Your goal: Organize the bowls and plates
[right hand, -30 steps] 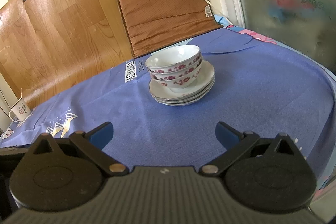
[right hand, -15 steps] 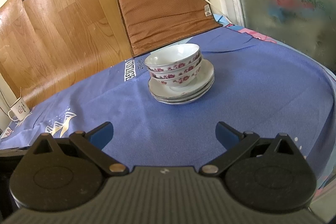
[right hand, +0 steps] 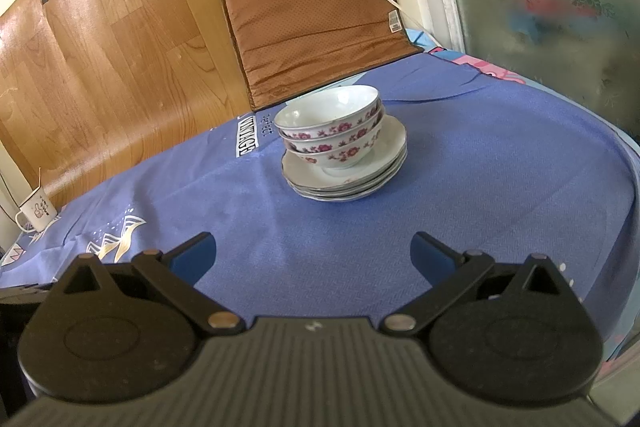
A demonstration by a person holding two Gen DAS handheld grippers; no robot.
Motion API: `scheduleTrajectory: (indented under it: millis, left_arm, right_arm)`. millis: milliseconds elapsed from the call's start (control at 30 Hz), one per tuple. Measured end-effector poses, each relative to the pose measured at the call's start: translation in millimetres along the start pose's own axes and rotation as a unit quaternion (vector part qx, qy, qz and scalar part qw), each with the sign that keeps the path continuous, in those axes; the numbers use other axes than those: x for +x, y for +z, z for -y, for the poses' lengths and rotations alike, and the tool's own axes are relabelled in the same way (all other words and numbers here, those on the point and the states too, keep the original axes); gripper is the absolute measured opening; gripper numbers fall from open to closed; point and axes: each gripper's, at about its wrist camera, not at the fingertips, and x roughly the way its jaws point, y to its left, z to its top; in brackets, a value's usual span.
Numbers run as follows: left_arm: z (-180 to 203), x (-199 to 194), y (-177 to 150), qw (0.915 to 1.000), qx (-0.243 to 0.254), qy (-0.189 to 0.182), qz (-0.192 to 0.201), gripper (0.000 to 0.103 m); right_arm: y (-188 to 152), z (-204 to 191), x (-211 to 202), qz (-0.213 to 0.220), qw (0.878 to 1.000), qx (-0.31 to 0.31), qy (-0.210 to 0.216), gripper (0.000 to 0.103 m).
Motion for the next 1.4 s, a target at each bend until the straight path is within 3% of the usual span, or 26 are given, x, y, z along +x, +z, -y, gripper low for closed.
scheduleTrajectory:
  millis: [1400]
  left_arm:
    - [4.6, 1.9, -2.8, 0.9999, 0.013, -0.009, -0.004, 0.103]
  right_arm:
    - [0.5, 0.3, 1.4, -0.003, 1.0, 0.0, 0.0, 0.103]
